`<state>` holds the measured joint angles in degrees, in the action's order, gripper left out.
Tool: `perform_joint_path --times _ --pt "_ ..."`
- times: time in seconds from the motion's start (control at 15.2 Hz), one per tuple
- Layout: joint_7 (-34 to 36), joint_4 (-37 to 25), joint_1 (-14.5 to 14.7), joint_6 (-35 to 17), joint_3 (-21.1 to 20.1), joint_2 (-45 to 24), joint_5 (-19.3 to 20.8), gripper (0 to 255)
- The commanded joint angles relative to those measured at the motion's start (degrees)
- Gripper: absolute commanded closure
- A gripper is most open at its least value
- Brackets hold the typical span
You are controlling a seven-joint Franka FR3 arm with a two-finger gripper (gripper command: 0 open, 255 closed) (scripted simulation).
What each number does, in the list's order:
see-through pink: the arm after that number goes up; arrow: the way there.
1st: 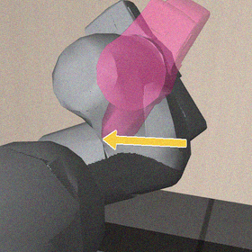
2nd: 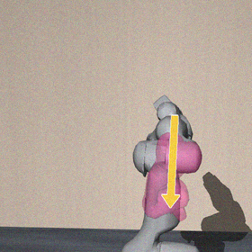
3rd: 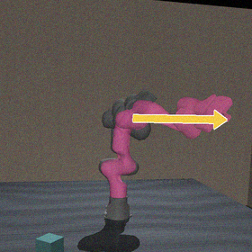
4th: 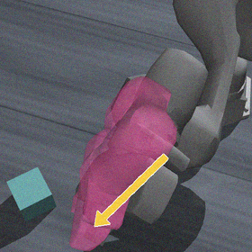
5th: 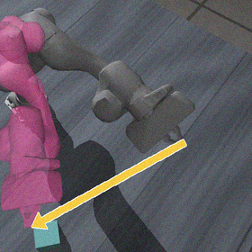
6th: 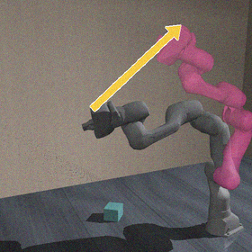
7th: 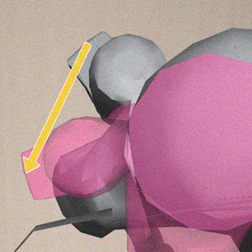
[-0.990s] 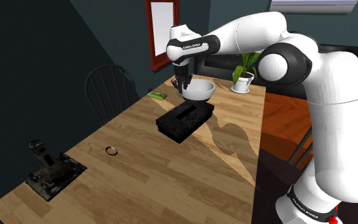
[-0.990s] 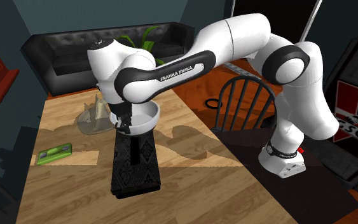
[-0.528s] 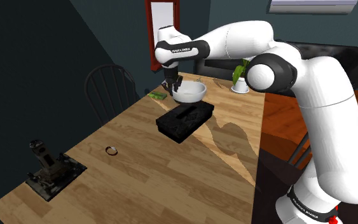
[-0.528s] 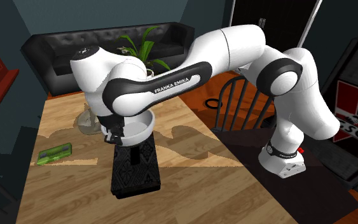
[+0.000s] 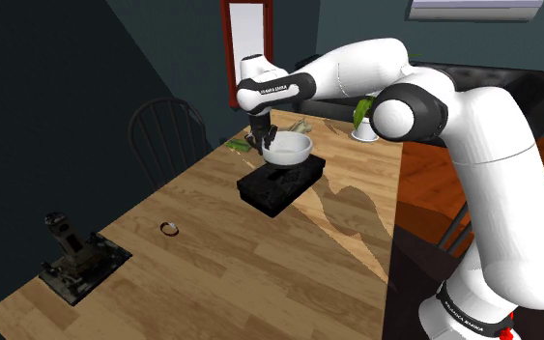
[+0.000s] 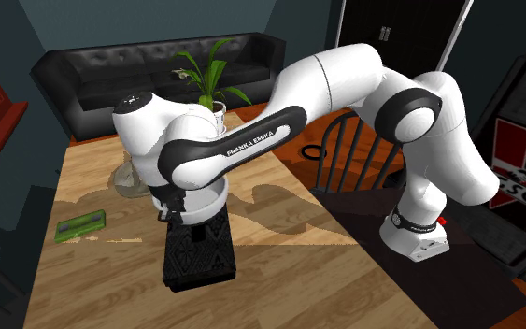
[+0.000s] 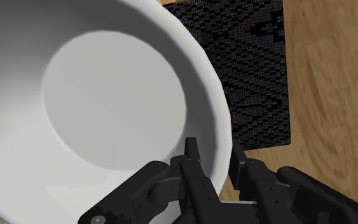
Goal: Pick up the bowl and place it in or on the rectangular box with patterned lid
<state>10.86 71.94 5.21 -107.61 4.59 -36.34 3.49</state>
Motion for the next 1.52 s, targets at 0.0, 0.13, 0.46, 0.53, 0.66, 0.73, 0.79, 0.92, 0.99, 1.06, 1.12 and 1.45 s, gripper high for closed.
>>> perform_joint_path --times 0.0,0.13,0.46,0.53,0.66,0.73,0.79,0.92,0.99,1.06,1.12,1.45 --pt "0.16 1.26 0.05 -1.49 -0.01 -0.12 0.04 255" --pt "0.27 2.22 0.06 -2.80 -0.02 -0.48 0.05 255" --pt "0.54 4.37 0.05 -6.13 -0.04 -1.66 0.07 255" --pt "0.54 4.39 0.05 -6.14 -0.04 -1.66 0.07 255" --pt "0.53 4.37 0.06 -6.13 -0.03 -1.66 0.07 255" --pt "0.53 4.37 0.06 -6.13 -0.03 -1.66 0.07 255" --pt "0.53 4.37 0.06 -6.13 -0.03 -1.66 0.07 255" --pt "0.53 4.37 0.06 -6.13 -0.03 -1.66 0.06 255" --pt "0.53 4.33 0.06 -6.11 -0.03 -1.69 0.06 0" --pt "0.54 4.37 0.06 -6.13 -0.03 -1.67 0.06 0" --pt "0.53 4.35 0.05 -6.13 -0.03 -1.68 0.06 0" --pt "0.51 2.26 0.25 -2.93 -0.05 -0.59 0.07 0"
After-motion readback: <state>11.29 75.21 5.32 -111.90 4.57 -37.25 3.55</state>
